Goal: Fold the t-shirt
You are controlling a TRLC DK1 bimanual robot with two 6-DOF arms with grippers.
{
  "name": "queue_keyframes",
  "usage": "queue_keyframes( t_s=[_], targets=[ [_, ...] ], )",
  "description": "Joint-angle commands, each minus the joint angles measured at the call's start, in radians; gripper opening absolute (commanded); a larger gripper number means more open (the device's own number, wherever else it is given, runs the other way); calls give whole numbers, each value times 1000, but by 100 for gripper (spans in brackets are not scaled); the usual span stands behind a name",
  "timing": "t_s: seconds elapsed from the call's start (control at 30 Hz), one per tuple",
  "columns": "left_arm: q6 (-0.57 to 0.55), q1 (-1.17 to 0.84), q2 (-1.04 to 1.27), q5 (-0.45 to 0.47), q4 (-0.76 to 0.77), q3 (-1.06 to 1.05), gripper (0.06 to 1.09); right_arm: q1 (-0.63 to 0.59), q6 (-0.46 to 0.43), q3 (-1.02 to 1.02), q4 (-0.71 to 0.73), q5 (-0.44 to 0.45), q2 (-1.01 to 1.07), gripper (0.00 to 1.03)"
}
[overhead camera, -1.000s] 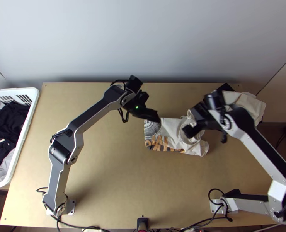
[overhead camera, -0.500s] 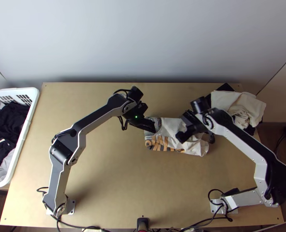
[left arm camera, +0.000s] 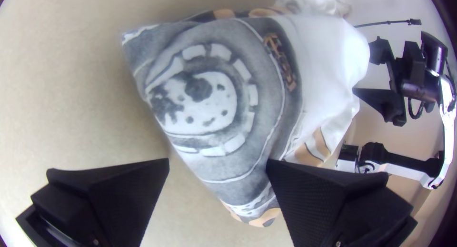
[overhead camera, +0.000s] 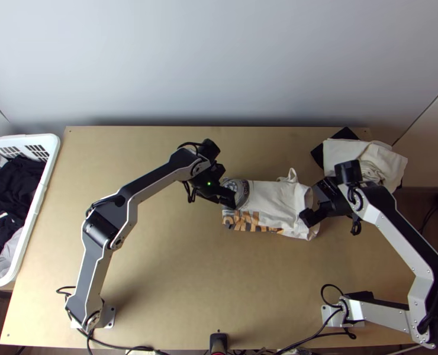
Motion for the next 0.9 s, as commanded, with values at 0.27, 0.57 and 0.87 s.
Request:
queue_keyframes(
  t_s=[0.27, 0.57, 0.87],
  targets=[
    [4, 2, -28, -22, -20, 55, 105, -34, 22, 31, 5, -25, -66, 99],
    [6, 19, -195, -22, -34, 104, 105, 151, -19, 143, -58, -28, -158, 99],
    [18, 62, -319, -47, -71, 55, 105, 470, -139, -59, 174, 165, -166, 99]
  ],
)
